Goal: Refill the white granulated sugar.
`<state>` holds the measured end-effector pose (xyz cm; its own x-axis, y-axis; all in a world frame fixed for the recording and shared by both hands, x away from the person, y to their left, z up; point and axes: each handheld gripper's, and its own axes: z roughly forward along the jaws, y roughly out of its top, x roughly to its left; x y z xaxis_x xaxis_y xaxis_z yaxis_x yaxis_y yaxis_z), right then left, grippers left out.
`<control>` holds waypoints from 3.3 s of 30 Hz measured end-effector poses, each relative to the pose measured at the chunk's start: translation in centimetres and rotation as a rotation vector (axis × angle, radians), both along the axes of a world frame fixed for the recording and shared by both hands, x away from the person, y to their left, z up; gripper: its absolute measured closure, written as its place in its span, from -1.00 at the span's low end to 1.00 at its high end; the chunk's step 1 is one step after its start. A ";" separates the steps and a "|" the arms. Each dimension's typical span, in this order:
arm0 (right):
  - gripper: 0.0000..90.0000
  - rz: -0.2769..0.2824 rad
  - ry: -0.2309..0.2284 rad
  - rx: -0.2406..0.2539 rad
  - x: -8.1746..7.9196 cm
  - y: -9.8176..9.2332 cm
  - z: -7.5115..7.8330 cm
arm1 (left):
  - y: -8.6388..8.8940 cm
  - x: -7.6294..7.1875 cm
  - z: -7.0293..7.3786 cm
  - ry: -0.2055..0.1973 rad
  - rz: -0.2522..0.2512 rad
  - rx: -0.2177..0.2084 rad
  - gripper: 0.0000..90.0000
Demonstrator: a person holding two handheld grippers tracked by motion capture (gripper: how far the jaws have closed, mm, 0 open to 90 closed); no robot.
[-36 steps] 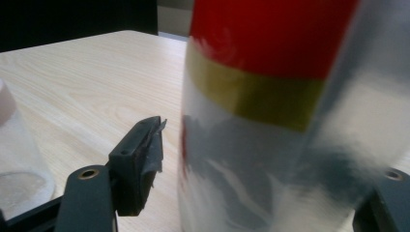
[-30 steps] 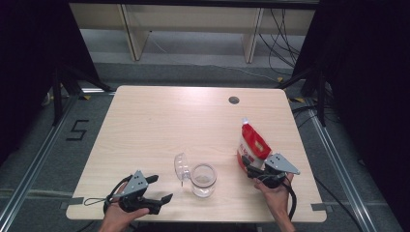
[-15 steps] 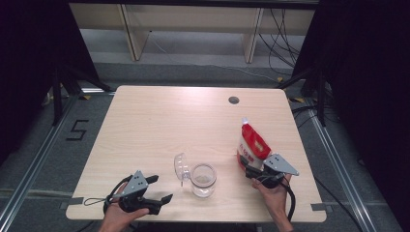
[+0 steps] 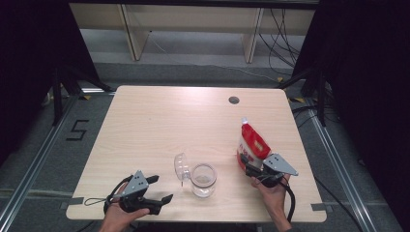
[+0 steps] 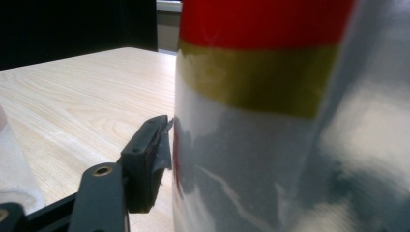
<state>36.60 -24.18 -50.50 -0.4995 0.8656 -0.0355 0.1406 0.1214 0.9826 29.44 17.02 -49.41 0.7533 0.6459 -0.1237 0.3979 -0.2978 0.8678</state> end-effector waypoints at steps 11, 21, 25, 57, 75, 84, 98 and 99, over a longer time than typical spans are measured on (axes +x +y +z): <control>-0.05 0.007 -0.014 -0.008 0.2 0.0 0.0 | 0.0 0.0 0.0 -0.001 -0.004 0.005 -0.63; 0.04 -0.025 -0.026 -0.024 -0.1 0.3 0.1 | 0.1 0.0 0.1 -0.004 -0.003 0.014 -0.63; 0.05 -0.022 -0.023 -0.036 -0.3 0.2 0.3 | 0.1 0.0 0.1 0.000 0.003 -0.004 -0.63; 0.08 0.082 -0.130 -0.317 -4.0 0.0 3.9 | 0.3 0.1 0.2 -0.008 -0.001 -0.007 -0.62; 0.09 0.185 -0.232 -0.596 -6.2 2.1 6.0 | 0.3 0.1 0.2 -0.008 0.003 0.005 -0.62; 0.09 0.194 -0.285 -0.758 -6.7 2.9 6.2 | 0.3 0.1 0.2 -0.002 0.005 0.002 -0.62; 0.10 0.196 -0.329 -0.918 -7.6 3.6 6.7 | 0.4 0.3 0.2 -0.016 -0.005 0.016 -0.62; 0.10 0.191 -0.338 -0.940 -7.6 3.7 6.7 | 0.4 0.3 0.2 -0.015 -0.004 0.015 -0.62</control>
